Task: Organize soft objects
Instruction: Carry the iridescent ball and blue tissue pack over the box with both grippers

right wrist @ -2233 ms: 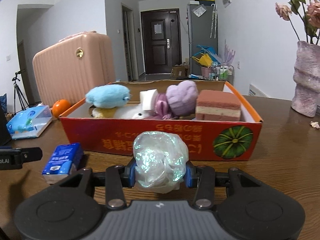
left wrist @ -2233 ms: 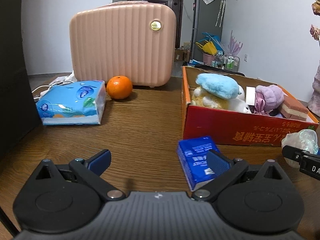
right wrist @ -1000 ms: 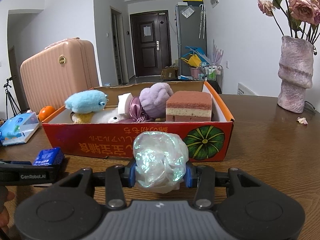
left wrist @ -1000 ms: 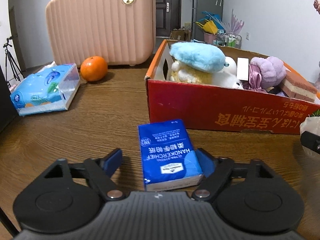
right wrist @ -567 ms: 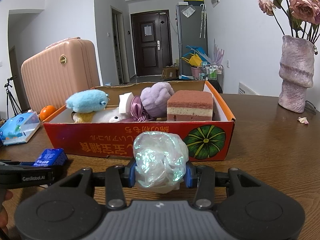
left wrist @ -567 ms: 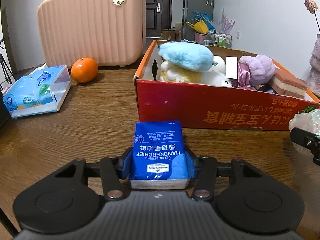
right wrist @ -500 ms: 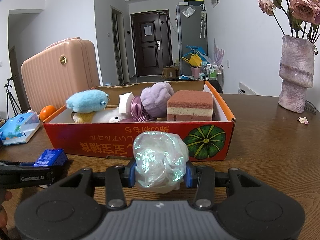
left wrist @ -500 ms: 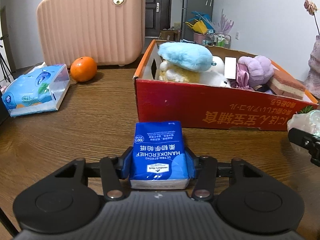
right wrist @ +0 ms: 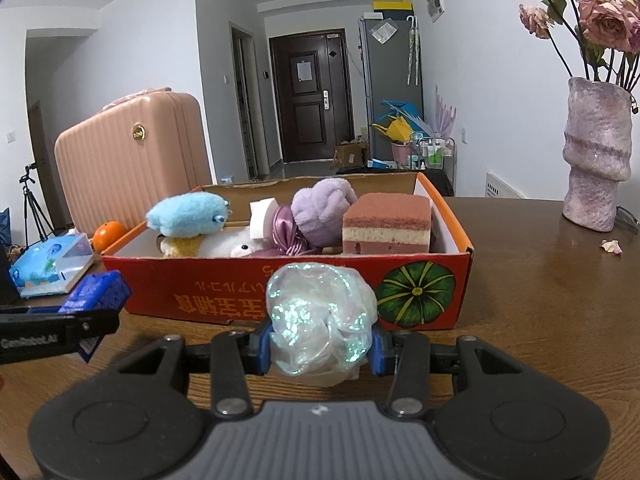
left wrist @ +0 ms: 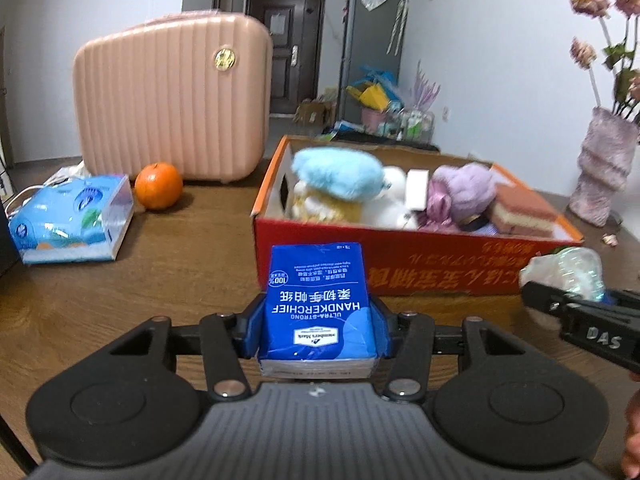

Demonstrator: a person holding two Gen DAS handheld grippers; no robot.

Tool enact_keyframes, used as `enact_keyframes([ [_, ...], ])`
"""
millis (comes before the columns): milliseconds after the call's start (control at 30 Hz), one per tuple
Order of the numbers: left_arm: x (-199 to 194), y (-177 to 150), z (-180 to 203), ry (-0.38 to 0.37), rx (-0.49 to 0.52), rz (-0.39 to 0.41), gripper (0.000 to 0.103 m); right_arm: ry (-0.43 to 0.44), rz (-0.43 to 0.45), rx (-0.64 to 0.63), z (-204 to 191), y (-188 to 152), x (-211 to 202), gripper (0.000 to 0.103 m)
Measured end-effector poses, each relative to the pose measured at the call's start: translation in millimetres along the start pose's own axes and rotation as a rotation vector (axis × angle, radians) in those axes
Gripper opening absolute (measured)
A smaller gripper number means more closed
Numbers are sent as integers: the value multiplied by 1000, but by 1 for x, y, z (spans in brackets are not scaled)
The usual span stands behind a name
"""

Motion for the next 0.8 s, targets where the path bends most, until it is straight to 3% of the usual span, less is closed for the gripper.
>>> enact_keyframes([
  [400, -20, 30, 12, -61, -45, 87, 52, 15, 78, -28, -5, 19, -11, 43],
  [800, -6, 63, 35, -77, -74, 137, 52, 1, 157, -20, 9, 54, 1, 43],
])
Point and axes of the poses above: each gripper's, at about its wrist camera, not at the fingertips, and x roughly the way its jaws point, z to its right, y to its top, the point moved 7 cm from there along x, roughly the way its jaws point, and after that the axes turned 9 degrees about y, right-handed, at the moved point
